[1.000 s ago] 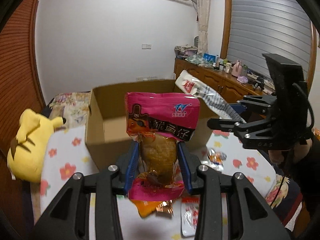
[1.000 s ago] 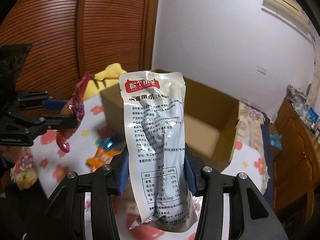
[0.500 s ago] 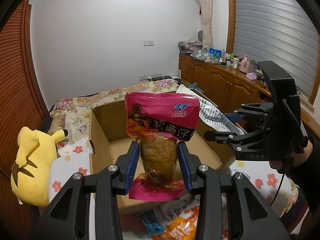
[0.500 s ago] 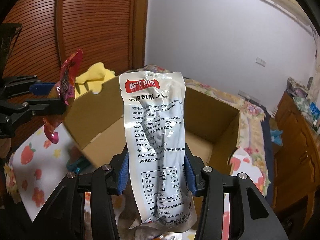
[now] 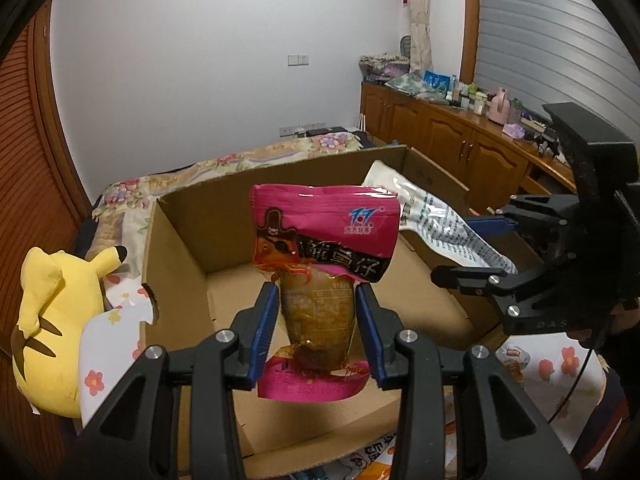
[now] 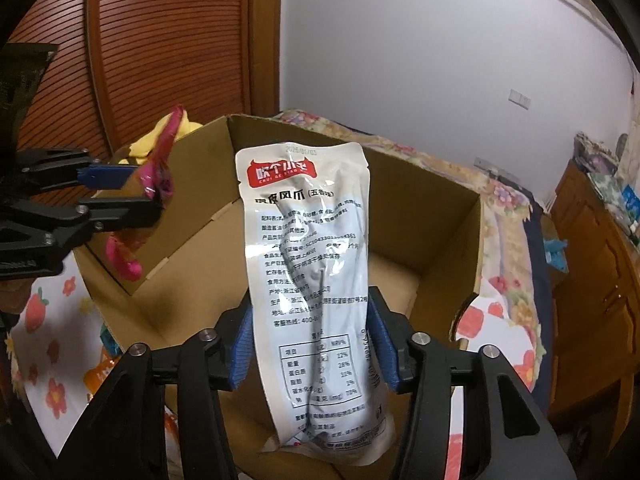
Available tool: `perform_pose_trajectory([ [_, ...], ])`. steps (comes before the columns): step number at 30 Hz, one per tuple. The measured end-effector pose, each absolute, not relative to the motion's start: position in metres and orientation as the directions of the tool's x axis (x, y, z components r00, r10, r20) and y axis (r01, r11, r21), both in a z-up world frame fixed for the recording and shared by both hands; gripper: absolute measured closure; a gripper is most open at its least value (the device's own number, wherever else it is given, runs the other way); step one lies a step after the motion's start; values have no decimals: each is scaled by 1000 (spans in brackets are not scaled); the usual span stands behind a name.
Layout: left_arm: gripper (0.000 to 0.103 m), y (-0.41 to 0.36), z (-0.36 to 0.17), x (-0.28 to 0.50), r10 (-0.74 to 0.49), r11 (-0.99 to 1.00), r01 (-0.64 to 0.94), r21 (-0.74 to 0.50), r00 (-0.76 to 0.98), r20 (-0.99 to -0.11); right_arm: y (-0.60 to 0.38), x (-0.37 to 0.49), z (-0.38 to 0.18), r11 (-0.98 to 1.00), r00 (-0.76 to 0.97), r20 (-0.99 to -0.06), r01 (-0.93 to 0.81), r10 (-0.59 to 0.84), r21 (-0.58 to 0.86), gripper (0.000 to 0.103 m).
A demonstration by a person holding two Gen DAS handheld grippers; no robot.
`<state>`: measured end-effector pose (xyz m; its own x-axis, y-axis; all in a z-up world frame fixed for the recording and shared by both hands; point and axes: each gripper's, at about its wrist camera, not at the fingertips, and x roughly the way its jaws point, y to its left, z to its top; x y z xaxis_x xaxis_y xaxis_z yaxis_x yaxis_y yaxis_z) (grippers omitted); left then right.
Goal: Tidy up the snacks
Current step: 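Carry both snacks over the cardboard box and open both tools to drop them, then return both tools to the pile and grasp the white duck-neck pouch with the left tool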
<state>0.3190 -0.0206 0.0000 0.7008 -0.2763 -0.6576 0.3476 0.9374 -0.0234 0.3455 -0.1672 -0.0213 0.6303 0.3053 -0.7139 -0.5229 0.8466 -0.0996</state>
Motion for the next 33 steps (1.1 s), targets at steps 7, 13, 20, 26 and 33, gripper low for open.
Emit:
perform_pose_trajectory([
  [7,64,-25,-5,323,-263,939,342,-13,696,-669,-167,349,-28,855,627,-725,-508,286,-102,42],
  [13,61,-24,-6,324,-261,939,343,-12,693,-672,-166,344,-20,853,638,-709,-512,300,-99,35],
  [20,49,-23,-2,318,-263,940,341,-11,703,-661,-170,333,-17,857,643,-695,-510,322,-75,33],
  [26,47,-22,4,294,-261,939,343,2,719,-644,-182,308,-5,865,669,-660,-499,343,-57,33],
  [33,47,-23,7,250,-264,938,347,16,741,-617,-206,257,9,887,712,-611,-461,347,-35,32],
])
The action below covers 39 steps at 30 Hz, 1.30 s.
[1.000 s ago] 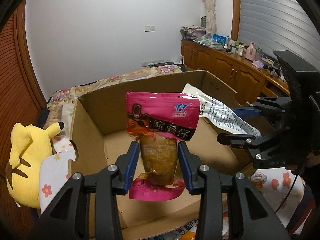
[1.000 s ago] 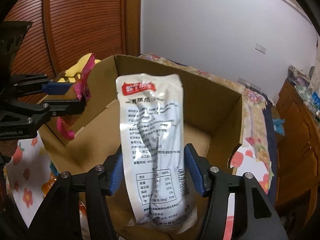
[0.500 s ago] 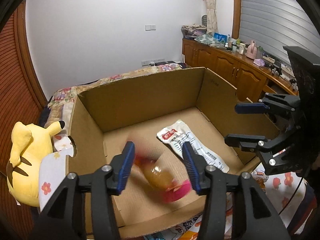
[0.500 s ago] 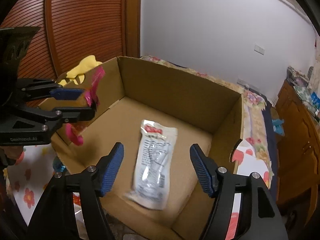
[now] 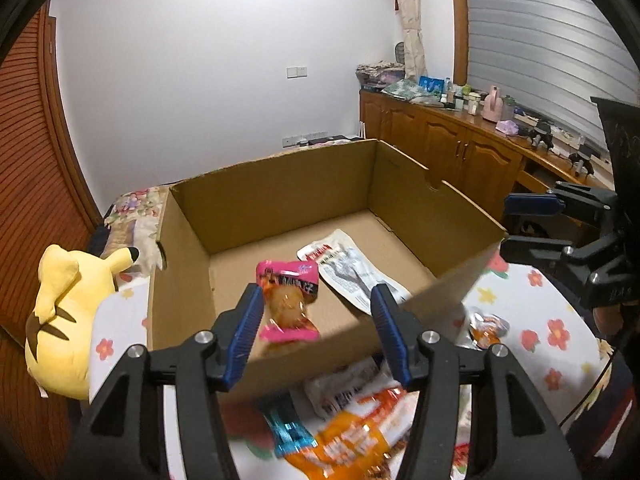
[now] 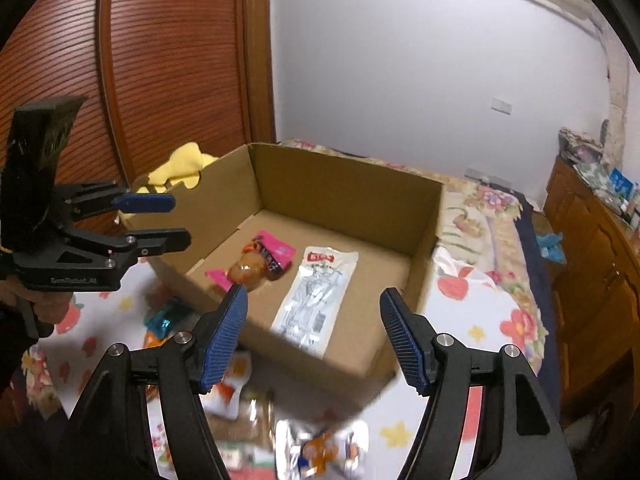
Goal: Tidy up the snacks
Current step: 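Return both tools to the pile and grasp the white duck-neck pouch with the left tool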
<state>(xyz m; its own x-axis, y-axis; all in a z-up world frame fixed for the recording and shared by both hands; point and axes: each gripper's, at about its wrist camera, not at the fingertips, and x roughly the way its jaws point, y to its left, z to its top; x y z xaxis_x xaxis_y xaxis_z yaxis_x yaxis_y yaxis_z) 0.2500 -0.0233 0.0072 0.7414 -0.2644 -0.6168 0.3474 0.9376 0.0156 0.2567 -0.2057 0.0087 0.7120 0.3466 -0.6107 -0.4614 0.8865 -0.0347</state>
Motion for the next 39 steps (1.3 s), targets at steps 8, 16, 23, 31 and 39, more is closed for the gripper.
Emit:
perform_pose_trajectory([
  [8,47,-19,-5,202,-289,931,364,-1,739,-609,-222,213,-8,913,724,-613,-407,316,-10,32],
  [16,47,-16,-31,173,-280,934,357,-1,731,-623,-237,188,-38,933,714,-637,-359,291,23,33],
  [23,47,-17,-52,157,-269,940,341,-6,730,-628,-243,175,-60,944,701,-659,-327,273,44,33],
  [31,47,-19,-78,143,-304,932,357,-57,688,-659,-244,171,-82,951,680,-685,-302,262,64,33],
  [39,47,-39,-88,125,-352,913,399,-88,657,-666,-241,180,-99,953,656,-704,-285,271,101,33],
])
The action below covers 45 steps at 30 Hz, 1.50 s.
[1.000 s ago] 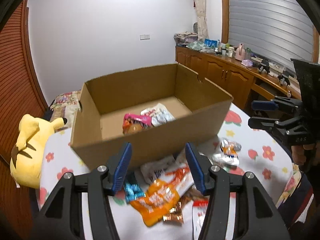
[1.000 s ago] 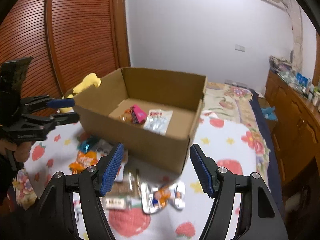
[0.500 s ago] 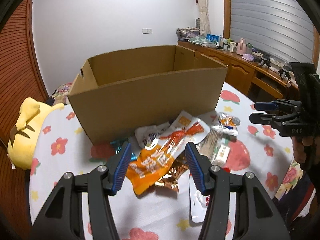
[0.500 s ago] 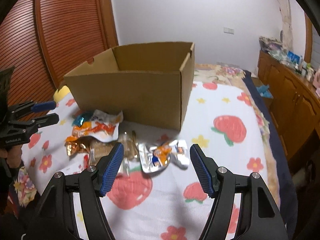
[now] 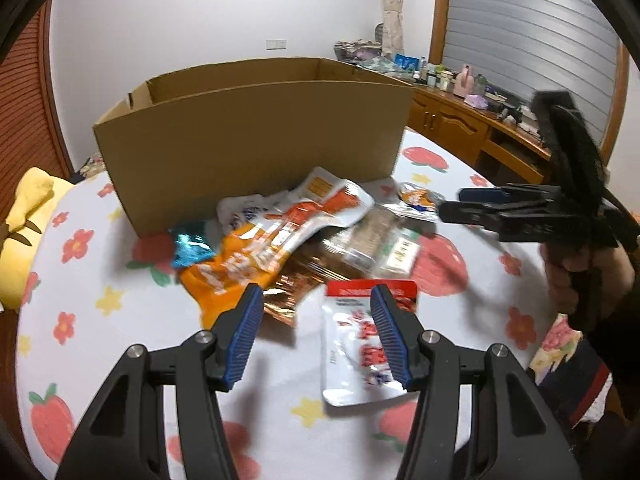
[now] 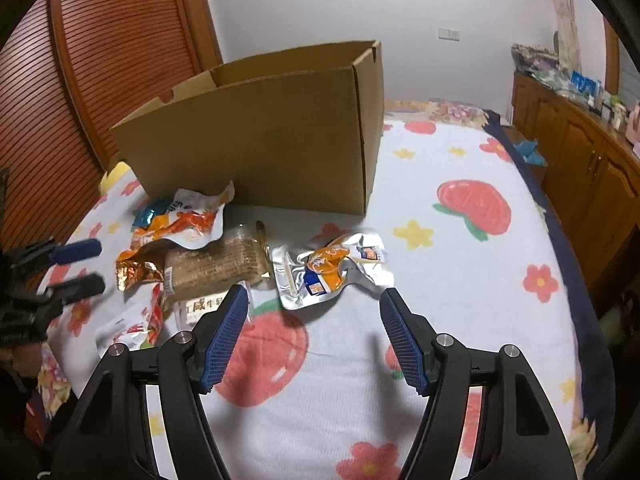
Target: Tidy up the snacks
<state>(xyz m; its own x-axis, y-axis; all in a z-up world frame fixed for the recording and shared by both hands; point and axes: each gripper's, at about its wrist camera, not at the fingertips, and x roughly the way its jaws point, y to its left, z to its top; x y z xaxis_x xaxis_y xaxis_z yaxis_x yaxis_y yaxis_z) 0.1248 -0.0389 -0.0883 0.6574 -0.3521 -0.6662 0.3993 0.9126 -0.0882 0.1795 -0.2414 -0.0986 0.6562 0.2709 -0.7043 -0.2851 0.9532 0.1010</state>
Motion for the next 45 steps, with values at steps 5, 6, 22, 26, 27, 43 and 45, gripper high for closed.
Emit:
perform_pose_trajectory([
  [5,47,-49,-95,120,-366,906,411,-101,643,-673,-241,191,-106,962,648,-720,-251,249,106,33],
  [6,47,-51,-96,120,-368,905,413,-103,640,-675,-242,194,-107,965,650,-721,-240,239,104,33],
  [22,45,-66,-115,123,-359,902,419,-103,596,-718,-225,221,-116,952,627,-759,-304,175,-32,26],
  [26,44,-67,-117,124,-356,902,421,-97,598,-718,-228,222,-119,947,608,-775,-319,172,-40,23],
  [27,44,-67,-117,124,-354,902,423,-91,601,-717,-228,222,-121,943,597,-783,-331,175,-42,23],
  [43,38,-75,-120,119,-321,901,433,-23,630,-707,-231,221,-117,925,578,-780,-379,241,6,49],
  [45,38,-76,-119,119,-318,903,430,-22,629,-709,-235,218,-115,926,580,-773,-377,258,26,65],
])
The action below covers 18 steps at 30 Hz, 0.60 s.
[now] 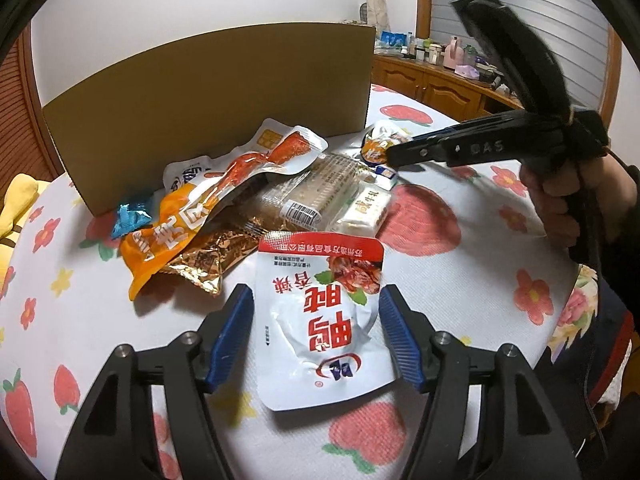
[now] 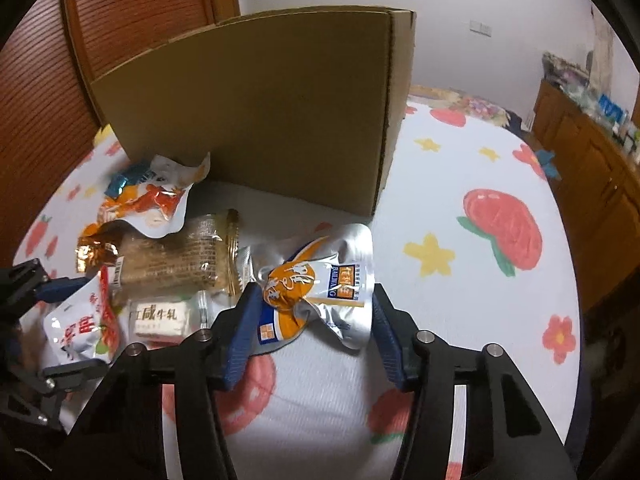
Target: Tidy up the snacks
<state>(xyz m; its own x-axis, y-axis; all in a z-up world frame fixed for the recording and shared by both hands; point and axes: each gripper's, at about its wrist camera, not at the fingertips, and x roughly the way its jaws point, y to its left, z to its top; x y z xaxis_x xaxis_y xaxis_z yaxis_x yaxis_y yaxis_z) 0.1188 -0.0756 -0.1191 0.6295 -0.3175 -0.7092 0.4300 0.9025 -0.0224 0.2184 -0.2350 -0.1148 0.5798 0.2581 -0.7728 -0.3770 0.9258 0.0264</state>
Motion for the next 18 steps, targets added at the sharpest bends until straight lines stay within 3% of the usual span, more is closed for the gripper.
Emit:
perform_pose_trajectory([
  [18,54,-79,-116,121,-300,911,412,-33,604,-739,-250,171,-112,941,645,-712,-330,278,69,70],
])
